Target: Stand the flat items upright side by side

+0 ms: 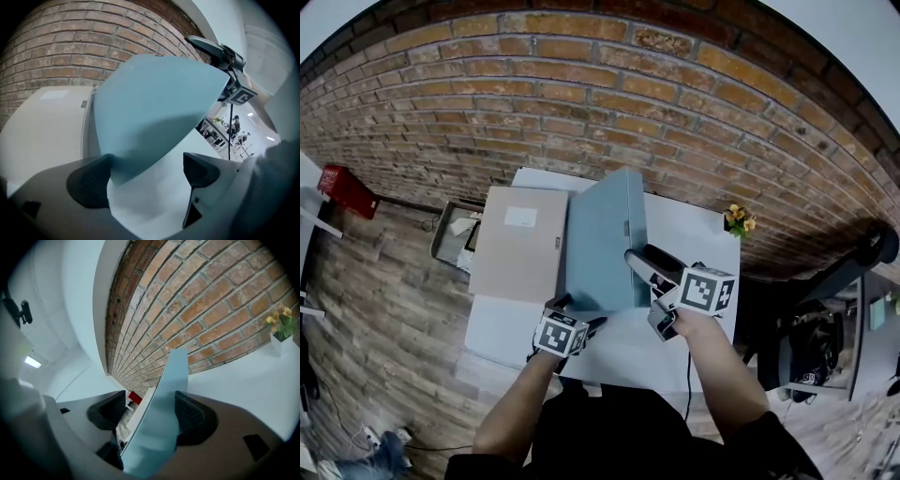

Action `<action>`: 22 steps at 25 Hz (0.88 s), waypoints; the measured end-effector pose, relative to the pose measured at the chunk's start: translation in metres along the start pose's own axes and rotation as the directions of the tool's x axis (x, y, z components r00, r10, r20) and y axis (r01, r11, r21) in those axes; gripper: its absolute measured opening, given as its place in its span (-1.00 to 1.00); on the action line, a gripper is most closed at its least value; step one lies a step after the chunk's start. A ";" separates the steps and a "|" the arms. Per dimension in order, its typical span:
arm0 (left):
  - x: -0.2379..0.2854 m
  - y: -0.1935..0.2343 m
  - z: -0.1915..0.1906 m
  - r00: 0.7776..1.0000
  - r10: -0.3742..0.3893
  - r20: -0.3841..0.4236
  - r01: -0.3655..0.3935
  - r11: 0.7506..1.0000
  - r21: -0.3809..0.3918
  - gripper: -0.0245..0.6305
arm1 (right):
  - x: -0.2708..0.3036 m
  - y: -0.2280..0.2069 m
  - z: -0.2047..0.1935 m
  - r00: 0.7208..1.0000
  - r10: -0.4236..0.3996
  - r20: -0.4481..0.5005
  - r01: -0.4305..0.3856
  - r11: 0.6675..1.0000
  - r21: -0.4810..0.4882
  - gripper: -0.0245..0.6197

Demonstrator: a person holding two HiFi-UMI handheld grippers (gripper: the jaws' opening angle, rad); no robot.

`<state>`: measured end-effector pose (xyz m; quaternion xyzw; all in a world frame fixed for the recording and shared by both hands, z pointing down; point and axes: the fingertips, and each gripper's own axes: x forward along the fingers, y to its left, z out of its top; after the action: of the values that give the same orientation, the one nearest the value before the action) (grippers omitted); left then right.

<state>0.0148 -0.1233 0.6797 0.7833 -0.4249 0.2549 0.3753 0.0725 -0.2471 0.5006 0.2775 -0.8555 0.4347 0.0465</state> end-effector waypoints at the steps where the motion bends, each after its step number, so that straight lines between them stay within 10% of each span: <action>1: 0.002 -0.002 0.000 1.000 -0.008 0.000 0.008 1.000 -0.001 0.57 | 0.002 0.004 0.002 1.000 0.003 -0.003 -0.003 1.000 -0.011 0.14; 12: -0.011 -0.011 0.025 0.996 -0.043 0.084 0.043 0.999 0.006 0.57 | 0.028 0.052 -0.004 0.991 0.101 -0.084 -0.105 0.993 -0.047 0.16; 22: -0.066 -0.015 0.070 0.954 -0.057 0.295 0.008 0.987 0.163 0.54 | 0.048 0.083 -0.015 0.976 0.160 -0.146 -0.175 0.980 -0.092 0.15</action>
<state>-0.0004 -0.1429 0.5854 0.8472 -0.4421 0.1605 0.2469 -0.0128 -0.2173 0.4662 0.1707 -0.8922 0.4099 0.0832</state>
